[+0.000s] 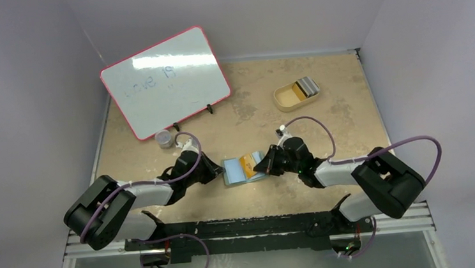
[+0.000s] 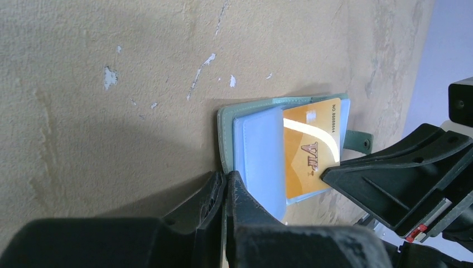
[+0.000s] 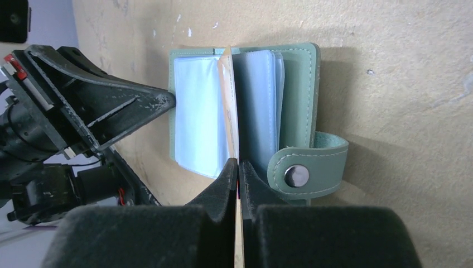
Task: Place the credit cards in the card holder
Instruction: Insert the credit card into the card holder, then pick up the credit card from the storage box.
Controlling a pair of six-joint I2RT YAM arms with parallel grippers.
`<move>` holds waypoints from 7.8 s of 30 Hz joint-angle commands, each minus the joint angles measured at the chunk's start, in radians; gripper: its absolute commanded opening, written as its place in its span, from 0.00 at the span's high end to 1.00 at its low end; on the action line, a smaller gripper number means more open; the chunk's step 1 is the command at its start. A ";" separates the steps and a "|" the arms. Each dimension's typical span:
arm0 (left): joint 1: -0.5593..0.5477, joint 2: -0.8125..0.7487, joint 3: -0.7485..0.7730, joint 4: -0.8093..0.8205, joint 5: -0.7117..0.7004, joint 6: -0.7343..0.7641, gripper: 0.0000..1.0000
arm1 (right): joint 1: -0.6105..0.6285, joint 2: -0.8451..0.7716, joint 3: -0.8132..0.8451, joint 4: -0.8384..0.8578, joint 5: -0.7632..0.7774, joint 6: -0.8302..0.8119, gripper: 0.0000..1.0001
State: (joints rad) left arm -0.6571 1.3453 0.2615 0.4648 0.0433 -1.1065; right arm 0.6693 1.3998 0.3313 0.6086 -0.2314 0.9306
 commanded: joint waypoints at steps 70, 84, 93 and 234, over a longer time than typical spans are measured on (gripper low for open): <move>-0.005 0.030 -0.065 0.136 -0.003 -0.040 1.00 | 0.153 -0.033 0.165 -0.320 0.244 0.011 0.54; -0.006 0.029 -0.051 0.134 0.013 -0.033 1.00 | 0.177 0.131 0.285 -0.201 0.161 -0.087 0.52; -0.005 0.034 -0.033 0.129 0.027 -0.031 1.00 | 0.192 0.163 0.297 -0.166 0.109 -0.048 0.56; -0.004 -0.531 0.498 -0.887 -0.006 0.470 0.34 | -0.462 0.718 1.369 -0.797 0.902 -1.171 0.87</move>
State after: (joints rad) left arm -0.6571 0.8299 0.7223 -0.4438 0.0467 -0.6598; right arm 0.2157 2.1826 1.6661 -0.1967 0.6384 -0.2455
